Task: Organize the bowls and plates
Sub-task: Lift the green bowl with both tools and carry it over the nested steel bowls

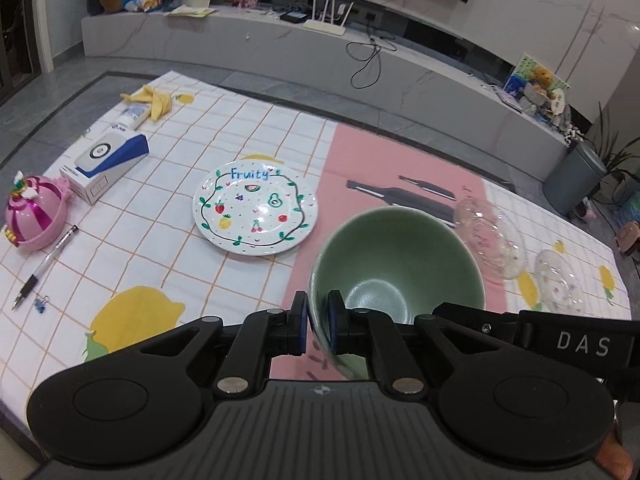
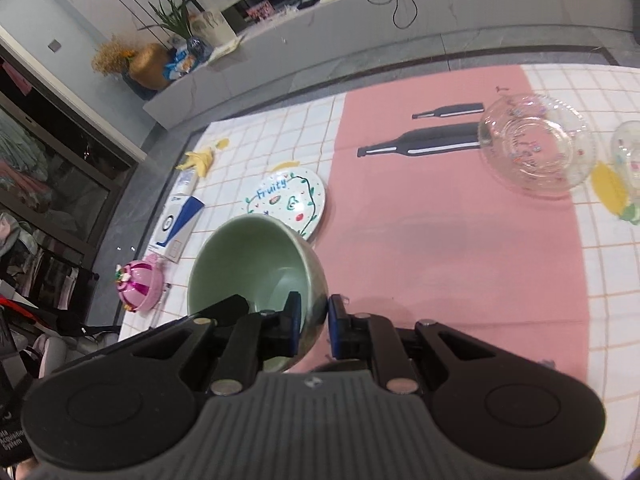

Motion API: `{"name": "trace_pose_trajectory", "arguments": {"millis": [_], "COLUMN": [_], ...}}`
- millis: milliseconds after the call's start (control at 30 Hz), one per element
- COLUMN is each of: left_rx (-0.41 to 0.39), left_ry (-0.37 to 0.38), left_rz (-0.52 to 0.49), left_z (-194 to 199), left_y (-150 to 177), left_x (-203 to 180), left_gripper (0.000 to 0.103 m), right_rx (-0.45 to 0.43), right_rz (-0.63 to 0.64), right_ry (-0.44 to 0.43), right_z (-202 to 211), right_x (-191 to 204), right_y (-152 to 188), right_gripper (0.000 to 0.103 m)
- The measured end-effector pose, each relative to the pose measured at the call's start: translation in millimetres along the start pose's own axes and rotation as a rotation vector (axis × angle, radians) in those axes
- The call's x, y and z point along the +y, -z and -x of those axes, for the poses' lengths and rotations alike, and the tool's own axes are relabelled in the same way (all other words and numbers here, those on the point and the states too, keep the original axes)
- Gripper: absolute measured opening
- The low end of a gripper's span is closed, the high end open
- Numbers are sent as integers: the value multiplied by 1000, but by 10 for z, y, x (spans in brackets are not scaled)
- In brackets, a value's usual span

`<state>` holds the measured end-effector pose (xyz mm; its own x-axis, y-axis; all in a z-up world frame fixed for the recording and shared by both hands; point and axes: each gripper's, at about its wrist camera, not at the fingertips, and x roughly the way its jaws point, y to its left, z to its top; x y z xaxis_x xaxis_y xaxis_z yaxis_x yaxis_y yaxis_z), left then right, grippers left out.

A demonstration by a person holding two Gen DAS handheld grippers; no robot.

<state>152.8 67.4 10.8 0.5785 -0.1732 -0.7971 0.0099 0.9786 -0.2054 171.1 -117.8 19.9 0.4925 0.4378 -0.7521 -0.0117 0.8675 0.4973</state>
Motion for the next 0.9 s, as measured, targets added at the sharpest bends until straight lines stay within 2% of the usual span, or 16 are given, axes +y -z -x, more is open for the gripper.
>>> {"name": "trace_pose_trajectory", "arguments": {"millis": [433, 667, 900], "left_rx": [53, 102, 144], "left_ry": [75, 79, 58], "left_rz": [8, 27, 20], "left_z": [398, 329, 163], "left_y": [396, 643, 708], "left_x": [-166, -207, -242], "left_gripper": [11, 11, 11], "right_rx": [-22, -2, 6], "right_rz": [-25, -75, -117], "right_ry": [-13, 8, 37], "right_z": [653, 674, 552], "right_x": [-105, -280, -422], "right_y": [441, 712, 837], "right_gripper": [13, 13, 13]}}
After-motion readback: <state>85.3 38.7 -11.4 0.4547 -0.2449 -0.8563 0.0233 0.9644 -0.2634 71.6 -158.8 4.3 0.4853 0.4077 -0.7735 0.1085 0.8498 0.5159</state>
